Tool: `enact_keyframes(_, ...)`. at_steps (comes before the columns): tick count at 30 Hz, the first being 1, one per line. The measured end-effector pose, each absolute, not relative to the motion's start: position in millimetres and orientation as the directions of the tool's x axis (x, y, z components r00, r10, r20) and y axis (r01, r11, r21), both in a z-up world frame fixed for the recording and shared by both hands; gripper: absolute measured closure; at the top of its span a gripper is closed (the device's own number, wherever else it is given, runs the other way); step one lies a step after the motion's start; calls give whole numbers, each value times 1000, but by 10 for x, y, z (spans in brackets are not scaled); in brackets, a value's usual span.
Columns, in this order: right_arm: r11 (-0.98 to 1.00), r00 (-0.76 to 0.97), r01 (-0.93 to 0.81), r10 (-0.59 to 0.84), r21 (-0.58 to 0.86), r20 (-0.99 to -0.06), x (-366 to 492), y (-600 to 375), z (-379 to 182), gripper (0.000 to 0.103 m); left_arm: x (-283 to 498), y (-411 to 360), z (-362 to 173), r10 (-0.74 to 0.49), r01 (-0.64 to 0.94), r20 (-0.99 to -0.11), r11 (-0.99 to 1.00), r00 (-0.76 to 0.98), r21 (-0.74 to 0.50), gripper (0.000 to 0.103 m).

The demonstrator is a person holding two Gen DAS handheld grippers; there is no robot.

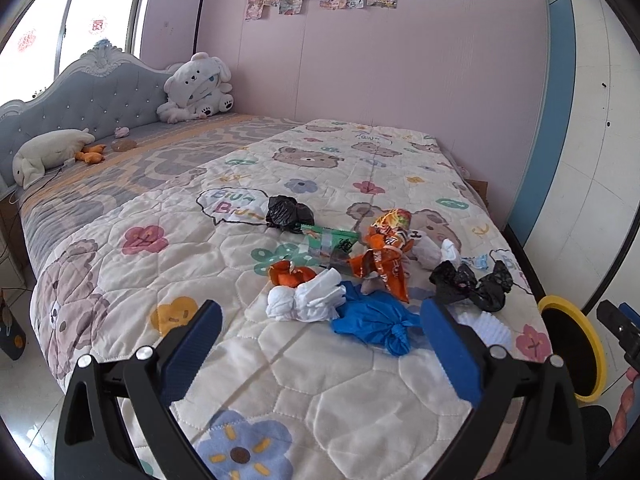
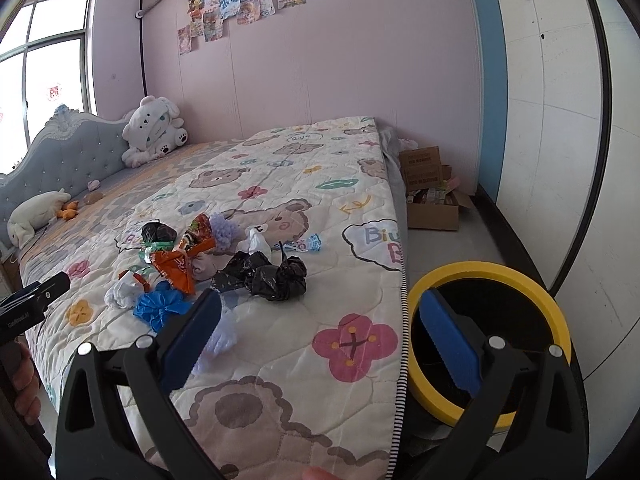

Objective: Collect trash
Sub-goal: 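Grasp the white tissue bundle with left tool while right tool grasps black bag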

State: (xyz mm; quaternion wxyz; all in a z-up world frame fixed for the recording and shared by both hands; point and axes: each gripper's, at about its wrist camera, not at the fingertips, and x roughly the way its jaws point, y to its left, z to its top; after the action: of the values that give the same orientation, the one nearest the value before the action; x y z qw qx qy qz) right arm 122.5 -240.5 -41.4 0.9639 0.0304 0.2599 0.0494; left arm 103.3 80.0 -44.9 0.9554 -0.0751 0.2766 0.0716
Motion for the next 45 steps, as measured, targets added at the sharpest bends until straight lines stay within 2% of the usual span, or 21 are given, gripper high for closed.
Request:
enact_keyframes(15,991,773,-129,128,44,-621,2279,-2114,-694,7,1858,1123,-978,152,-234,-682,972,715,-30,7)
enact_keyframes(24,991,707,-136,99,3,-700,2779,-1957,-948,7,2140,1232,-1207,123,-264,-736,961,665,-77,7)
enact_keyframes(31,987,646,-135,152,83,-748,3093,-1959,-1198,7,2283,1242,-1303,96,-263,-760,960,643,-101,8)
enact_keyframes(38,977,605,-147,212,154,-768,3196,-2010,-1372,9,2315,1197,-1384,57,-229,-754,965,655,-126,26)
enact_keyframes(40,976,603,-150,215,155,-768,3207,-2000,-1385,16,2322,1185,-1409,41,-220,-754,966,655,-138,33)
enact_keyframes(43,972,591,-175,230,155,-774,3205,-1948,-1407,25,2312,1162,-1408,17,-198,-746,968,666,-155,50)
enact_keyframes(45,968,585,-193,242,157,-774,3184,-1922,-1415,35,2297,1143,-1401,15,-192,-739,969,673,-155,52)
